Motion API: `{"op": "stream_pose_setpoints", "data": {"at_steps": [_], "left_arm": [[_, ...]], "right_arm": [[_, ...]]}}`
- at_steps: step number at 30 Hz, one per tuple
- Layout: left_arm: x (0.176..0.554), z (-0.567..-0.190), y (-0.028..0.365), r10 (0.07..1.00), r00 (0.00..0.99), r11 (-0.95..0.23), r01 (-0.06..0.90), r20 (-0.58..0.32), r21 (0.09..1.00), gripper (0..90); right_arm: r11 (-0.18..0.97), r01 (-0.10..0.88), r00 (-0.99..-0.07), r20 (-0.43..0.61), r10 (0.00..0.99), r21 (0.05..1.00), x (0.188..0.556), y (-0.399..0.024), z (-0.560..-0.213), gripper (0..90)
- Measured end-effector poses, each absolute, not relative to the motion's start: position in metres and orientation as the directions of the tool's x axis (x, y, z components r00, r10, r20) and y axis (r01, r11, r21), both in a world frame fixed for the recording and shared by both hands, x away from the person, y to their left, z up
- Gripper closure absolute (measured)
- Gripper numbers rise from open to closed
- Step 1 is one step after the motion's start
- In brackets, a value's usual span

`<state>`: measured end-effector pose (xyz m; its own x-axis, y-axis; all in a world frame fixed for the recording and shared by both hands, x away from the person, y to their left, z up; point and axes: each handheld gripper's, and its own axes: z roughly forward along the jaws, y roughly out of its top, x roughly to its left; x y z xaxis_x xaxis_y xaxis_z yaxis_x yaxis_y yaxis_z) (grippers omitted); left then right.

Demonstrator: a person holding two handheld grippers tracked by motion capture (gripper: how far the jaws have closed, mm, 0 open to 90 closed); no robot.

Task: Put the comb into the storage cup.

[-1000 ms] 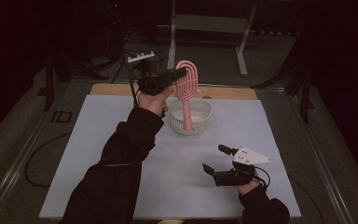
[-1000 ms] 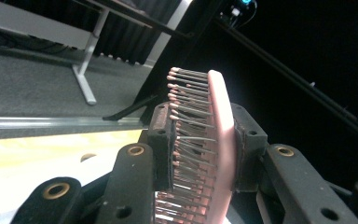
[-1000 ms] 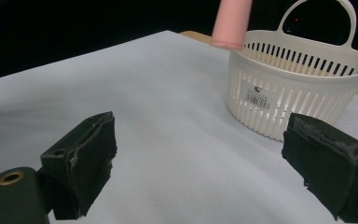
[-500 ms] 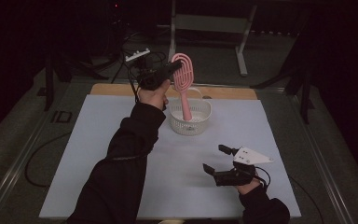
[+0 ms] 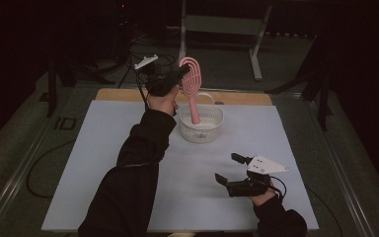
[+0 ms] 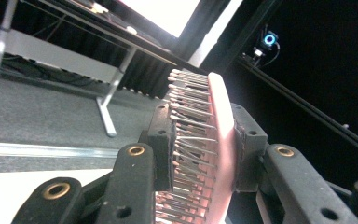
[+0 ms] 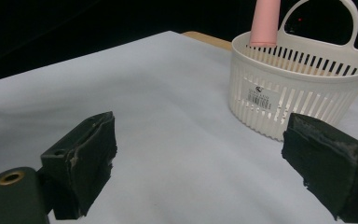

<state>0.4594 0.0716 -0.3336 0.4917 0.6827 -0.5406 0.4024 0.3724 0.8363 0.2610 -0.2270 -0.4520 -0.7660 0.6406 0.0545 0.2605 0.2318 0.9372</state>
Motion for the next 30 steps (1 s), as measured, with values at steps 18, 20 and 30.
{"op": "stream_pose_setpoints", "data": {"at_steps": [18, 20, 30], "left_arm": [[0.466, -0.365, 0.075, 0.720, 0.445, 0.384, 0.384, -0.533, 0.839, 67.5], [0.466, -0.368, 0.075, 0.722, 0.443, 0.381, 0.387, -0.531, 0.840, 67.5], [0.469, -0.388, 0.079, 0.716, 0.423, 0.399, 0.403, -0.555, 0.823, 67.5]], "right_arm": [[0.233, 0.269, -0.763, 0.059, 0.644, 0.934, 0.263, -0.228, -0.454, 9.7], [0.234, 0.270, -0.762, 0.059, 0.645, 0.934, 0.263, -0.228, -0.454, 9.8], [0.239, 0.271, -0.763, 0.057, 0.644, 0.932, 0.263, -0.228, -0.454, 9.8]]}}
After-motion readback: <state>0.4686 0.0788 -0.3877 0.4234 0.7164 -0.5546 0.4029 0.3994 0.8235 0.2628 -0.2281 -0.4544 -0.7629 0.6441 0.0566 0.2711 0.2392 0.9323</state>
